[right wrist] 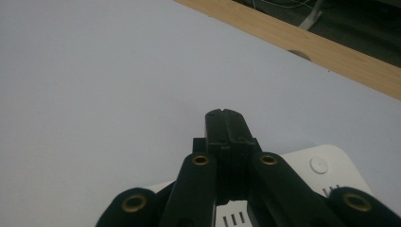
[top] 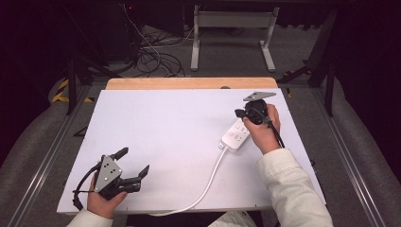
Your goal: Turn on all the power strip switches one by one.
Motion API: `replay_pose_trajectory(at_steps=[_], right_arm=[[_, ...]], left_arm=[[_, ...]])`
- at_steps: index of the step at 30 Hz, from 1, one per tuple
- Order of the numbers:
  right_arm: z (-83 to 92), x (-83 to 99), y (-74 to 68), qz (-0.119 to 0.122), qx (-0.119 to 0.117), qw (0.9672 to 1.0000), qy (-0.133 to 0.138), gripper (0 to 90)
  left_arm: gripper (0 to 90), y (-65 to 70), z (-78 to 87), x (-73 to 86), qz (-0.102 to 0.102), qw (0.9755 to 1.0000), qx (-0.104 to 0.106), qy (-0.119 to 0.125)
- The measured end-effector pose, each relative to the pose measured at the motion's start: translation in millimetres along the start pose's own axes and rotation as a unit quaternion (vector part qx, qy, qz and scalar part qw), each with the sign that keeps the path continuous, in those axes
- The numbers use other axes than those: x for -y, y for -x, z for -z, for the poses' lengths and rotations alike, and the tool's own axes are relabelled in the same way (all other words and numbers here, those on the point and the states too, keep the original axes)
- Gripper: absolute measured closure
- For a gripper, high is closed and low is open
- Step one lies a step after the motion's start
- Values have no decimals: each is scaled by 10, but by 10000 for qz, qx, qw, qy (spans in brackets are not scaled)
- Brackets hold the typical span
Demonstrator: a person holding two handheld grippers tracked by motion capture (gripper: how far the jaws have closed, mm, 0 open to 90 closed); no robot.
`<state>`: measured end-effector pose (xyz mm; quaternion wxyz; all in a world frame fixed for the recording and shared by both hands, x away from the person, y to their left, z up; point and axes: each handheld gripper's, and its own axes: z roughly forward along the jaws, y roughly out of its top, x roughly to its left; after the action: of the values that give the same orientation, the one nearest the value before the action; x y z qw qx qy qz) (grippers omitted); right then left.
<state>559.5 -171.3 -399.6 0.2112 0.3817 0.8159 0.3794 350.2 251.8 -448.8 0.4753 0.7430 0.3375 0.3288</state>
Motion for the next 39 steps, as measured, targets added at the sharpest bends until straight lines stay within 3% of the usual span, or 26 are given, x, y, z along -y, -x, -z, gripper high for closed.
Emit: replay_pose_trajectory(at_steps=[9, 25, 39], right_arm=[[-106, 36, 174, -171, 138, 9997, -125, 900], [-322, 123, 309, -279, 366, 9975, -534, 900], [-429, 199, 356, -354, 447, 9957, -727, 900]], left_arm=[[129, -5, -8, 4, -1, 10000, 4, -30], [129, -14, -8, 6, -30, 10000, -13, -42], [129, -12, -12, 9, 7, 10000, -6, -48]])
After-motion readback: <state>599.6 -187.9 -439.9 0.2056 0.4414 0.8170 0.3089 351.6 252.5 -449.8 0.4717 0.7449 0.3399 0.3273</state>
